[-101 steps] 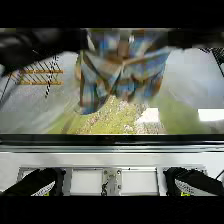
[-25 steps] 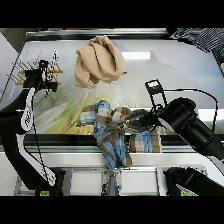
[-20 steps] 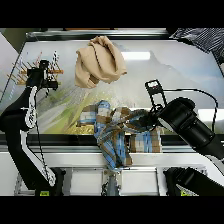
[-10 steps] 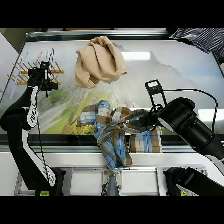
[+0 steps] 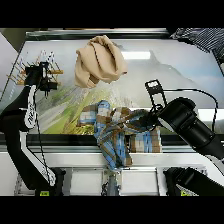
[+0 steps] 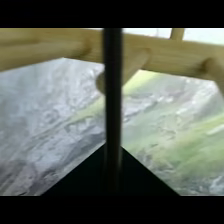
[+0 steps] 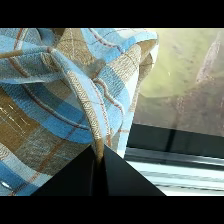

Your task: Fold the clothes and pants, and hang the long-sleeved shirts on hangers.

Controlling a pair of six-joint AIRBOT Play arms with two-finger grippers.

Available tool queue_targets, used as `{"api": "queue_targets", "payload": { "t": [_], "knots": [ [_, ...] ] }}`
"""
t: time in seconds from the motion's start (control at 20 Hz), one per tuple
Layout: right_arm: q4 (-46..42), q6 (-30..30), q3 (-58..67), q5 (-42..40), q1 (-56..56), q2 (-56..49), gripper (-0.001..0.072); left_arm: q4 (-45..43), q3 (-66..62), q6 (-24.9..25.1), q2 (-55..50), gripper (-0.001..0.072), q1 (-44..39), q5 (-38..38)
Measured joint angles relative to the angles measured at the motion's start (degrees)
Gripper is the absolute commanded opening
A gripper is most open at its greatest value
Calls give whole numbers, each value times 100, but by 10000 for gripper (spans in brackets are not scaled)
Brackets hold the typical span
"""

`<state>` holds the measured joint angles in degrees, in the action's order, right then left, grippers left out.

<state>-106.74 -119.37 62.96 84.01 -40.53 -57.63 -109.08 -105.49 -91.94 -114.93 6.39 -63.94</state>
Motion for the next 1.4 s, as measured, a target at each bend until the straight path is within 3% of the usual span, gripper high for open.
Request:
{"api": "queue_targets", "payload": {
  "t": [0.45,0.55,0.8,0.9,1.05,1.25,1.4],
  "knots": [
    [0,0,0,-2,0,0,17,144,-4,605,1657,12,-743,-450],
    [0,-2,0,0,0,0,17,704,-7,1196,2114,11,-968,-656],
    [0,0,0,0,0,0,17,2981,367,3366,3346,12,-1270,-1814],
    [0,0,0,0,0,0,17,3488,837,3851,3871,12,-1305,-2247],
    [0,0,0,0,0,0,17,3567,1980,4371,4756,11,-1329,-2588],
    [2,0,0,-2,0,0,17,3650,3469,5855,5801,11,-1204,-2872],
    [0,0,0,-2,0,0,17,3731,4310,6347,6402,11,-962,-2977]
  ]
}}
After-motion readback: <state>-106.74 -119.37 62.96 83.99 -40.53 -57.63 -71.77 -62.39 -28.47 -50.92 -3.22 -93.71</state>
